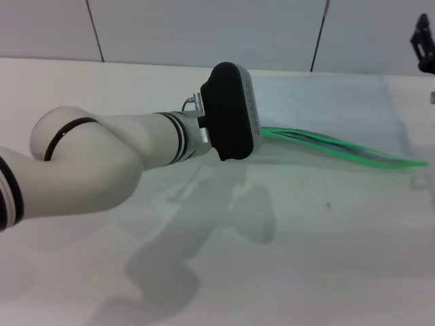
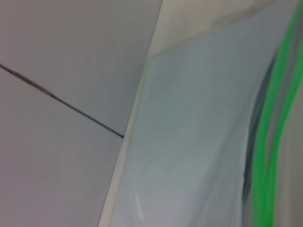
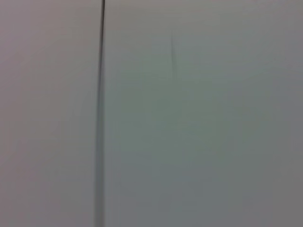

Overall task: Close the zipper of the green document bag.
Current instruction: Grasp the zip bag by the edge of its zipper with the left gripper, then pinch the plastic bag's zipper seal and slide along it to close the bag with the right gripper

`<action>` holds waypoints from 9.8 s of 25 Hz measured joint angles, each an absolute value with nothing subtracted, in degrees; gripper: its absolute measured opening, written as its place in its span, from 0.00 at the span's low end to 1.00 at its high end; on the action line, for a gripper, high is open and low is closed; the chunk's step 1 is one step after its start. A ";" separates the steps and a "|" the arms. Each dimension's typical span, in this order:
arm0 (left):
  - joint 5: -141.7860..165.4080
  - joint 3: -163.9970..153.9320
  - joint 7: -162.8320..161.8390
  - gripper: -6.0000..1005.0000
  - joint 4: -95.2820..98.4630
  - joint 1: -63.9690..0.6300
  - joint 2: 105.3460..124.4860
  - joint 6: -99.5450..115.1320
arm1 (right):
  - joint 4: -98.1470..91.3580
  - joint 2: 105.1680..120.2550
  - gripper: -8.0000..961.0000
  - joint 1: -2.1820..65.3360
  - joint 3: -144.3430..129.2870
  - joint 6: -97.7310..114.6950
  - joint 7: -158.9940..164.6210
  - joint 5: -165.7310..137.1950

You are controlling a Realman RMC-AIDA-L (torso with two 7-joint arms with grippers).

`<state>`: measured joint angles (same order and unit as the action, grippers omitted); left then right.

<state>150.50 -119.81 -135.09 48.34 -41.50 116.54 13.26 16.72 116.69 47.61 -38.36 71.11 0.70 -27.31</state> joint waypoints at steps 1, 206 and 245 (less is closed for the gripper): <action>150.50 -119.81 -135.09 0.12 48.83 -41.04 116.53 13.27 | 16.45 116.45 0.74 47.23 -38.48 71.56 4.05 -29.75; 147.39 -116.80 -134.55 0.06 67.50 -32.99 114.87 19.33 | -68.55 116.64 0.08 24.75 -97.89 35.55 70.70 -110.20; 148.09 -115.65 -133.68 0.06 68.48 -31.44 114.87 19.43 | -66.39 116.57 0.07 24.59 -96.48 33.03 70.84 -110.26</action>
<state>148.10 -115.65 -133.68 68.48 -31.44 114.87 19.43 -66.39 116.57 24.59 -96.48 33.03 70.85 -110.26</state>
